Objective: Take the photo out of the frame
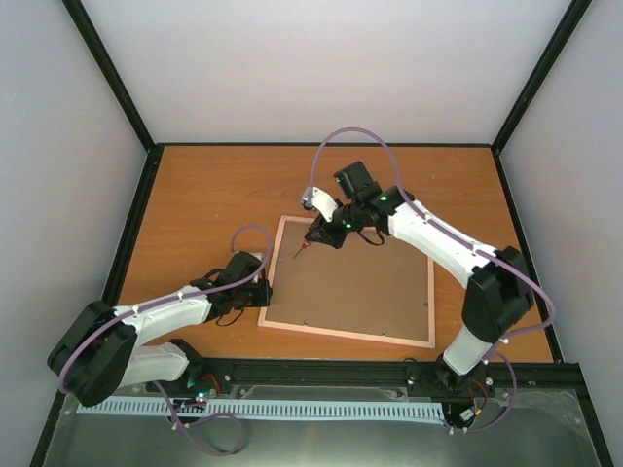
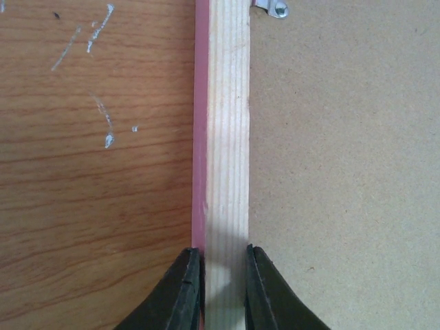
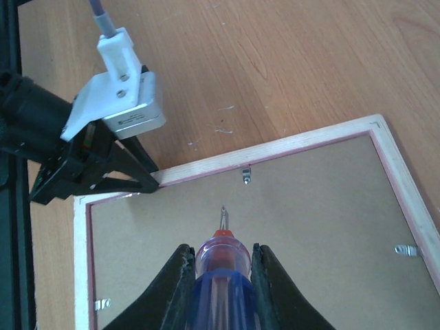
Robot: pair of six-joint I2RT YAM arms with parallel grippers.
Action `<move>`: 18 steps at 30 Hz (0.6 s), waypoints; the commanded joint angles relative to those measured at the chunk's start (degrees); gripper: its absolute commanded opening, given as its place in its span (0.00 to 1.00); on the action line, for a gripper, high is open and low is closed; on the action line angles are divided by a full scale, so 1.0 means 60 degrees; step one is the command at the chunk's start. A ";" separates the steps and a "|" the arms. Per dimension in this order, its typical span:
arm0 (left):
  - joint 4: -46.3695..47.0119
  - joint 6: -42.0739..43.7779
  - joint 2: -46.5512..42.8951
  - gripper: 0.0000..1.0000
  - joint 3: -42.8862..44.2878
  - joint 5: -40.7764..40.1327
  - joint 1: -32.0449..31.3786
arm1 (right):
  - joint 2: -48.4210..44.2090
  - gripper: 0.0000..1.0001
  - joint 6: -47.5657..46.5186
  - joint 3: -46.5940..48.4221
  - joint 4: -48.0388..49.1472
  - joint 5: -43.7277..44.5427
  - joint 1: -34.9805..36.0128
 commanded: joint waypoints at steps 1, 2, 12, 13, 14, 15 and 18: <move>0.0002 -0.0618 -0.0018 0.17 0.0105 -0.0004 -0.0049 | 0.0765 0.03 0.0211 0.0871 0.0053 0.0187 0.0390; 0.0047 -0.0636 -0.0005 0.21 0.0107 -0.0039 -0.0049 | 0.0904 0.03 0.0213 0.0963 0.0066 0.0232 0.0491; 0.0296 -0.0428 0.0739 0.37 0.0417 -0.0370 -0.0049 | 0.2124 0.03 0.0093 0.1979 -0.0087 0.0258 0.0748; 0.0296 -0.0424 0.0787 0.36 0.0439 -0.0391 -0.0049 | 0.2189 0.03 0.0073 0.2041 -0.0099 0.0260 0.0759; 0.0296 -0.0411 0.0824 0.36 0.0456 -0.0417 -0.0044 | 0.2251 0.03 0.0062 0.2069 -0.0121 0.0265 0.0768; 0.0296 -0.0398 0.0856 0.35 0.0462 -0.0435 -0.0049 | 0.2316 0.03 0.0055 0.2123 -0.0149 0.0263 0.0777; 0.0296 -0.0390 0.0918 0.31 0.0445 -0.0496 -0.0049 | 0.2494 0.03 0.0044 0.2202 -0.0191 0.0353 0.0806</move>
